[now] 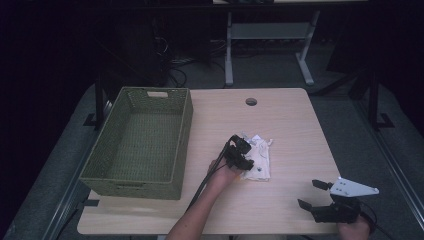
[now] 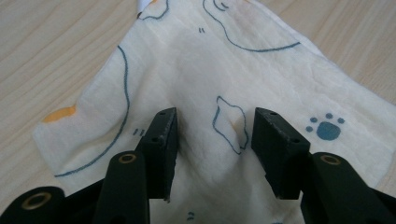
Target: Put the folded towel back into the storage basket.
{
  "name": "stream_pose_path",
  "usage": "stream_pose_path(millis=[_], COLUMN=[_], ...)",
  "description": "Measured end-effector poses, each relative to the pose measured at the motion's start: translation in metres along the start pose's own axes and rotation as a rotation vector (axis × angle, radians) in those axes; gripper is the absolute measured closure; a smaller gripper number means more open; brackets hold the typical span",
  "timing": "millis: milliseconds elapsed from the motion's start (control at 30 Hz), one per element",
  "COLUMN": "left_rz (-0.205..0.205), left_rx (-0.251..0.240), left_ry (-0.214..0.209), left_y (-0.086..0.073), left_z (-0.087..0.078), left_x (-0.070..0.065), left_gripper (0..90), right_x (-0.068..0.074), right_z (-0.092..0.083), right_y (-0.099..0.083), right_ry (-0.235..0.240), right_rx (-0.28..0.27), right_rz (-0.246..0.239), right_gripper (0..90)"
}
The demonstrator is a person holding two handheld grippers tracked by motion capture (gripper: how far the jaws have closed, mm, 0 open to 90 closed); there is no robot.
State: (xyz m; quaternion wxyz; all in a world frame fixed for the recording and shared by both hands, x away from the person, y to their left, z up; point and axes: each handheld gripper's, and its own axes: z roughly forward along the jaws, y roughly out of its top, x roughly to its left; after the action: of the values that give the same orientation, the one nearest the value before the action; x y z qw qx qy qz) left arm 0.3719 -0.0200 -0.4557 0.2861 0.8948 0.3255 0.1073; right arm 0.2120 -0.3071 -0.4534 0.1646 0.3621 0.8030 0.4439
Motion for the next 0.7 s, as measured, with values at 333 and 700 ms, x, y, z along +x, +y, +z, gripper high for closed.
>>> stream_pose_path(millis=[333, 700], left_rz=[0.000, -0.027], left_rx=[0.027, 0.018], left_ry=[0.004, -0.011], left_y=[0.004, 0.003], left_z=[-0.001, -0.001], left_x=[0.006, 0.013], left_gripper=[64.1, 82.7], right_x=[0.000, 0.003], right_z=[0.000, 0.001], right_y=[0.000, 0.001], right_ry=[-0.004, -0.011], right_rx=[-0.001, -0.008], right_rz=[0.001, -0.006], right_gripper=[13.7, 13.7])
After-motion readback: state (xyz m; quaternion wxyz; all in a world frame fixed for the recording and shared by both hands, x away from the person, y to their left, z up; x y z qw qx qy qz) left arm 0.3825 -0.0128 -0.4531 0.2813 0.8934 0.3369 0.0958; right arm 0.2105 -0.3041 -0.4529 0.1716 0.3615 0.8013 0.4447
